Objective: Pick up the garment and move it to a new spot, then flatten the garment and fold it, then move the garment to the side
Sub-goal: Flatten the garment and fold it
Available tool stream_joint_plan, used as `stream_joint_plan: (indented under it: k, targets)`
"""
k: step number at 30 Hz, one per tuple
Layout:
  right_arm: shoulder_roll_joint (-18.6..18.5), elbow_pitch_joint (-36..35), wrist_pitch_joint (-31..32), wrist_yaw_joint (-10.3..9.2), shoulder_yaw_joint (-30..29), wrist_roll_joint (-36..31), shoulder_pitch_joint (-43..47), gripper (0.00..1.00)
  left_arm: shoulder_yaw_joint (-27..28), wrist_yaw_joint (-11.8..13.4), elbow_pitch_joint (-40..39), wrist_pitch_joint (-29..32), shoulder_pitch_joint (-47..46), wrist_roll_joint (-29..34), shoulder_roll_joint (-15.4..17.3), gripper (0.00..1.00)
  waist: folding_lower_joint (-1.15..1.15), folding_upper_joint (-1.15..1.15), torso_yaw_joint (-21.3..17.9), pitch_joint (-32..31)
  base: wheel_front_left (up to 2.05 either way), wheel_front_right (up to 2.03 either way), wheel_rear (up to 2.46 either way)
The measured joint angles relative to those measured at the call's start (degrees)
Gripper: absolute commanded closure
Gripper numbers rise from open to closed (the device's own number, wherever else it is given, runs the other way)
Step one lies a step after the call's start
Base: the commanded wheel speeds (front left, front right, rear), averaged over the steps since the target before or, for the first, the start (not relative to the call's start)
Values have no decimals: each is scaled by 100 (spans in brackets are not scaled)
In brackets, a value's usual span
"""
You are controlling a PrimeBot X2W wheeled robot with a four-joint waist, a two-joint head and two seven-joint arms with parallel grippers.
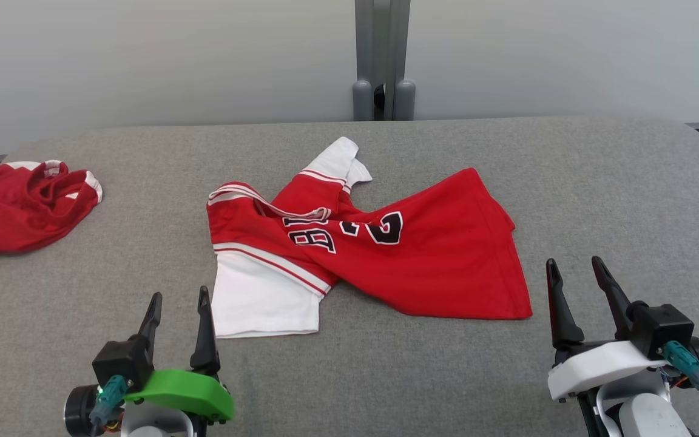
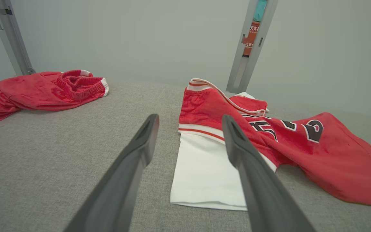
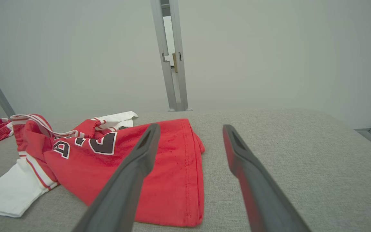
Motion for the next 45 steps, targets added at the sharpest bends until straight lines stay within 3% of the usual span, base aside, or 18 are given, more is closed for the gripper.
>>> stream_joint_plan:
  k: [25, 34, 45]
  targets:
    - [0, 98, 0, 0, 103, 42, 96, 0, -145, 148, -102, 178, 80, -63, 29, 0, 0, 0, 42, 8, 0, 0, 0]
    - [0, 192, 0, 0, 254, 41, -102, 0, -3, 48, 790, 1311, -488, -664, 81, 0, 0, 0, -49, 369, 0, 0, 0]
    - [0, 290, 0, 0, 324, 66, -313, 0, 107, 142, 1763, 1488, -1032, -873, 56, 0, 0, 0, -383, 854, 0, 0, 0]
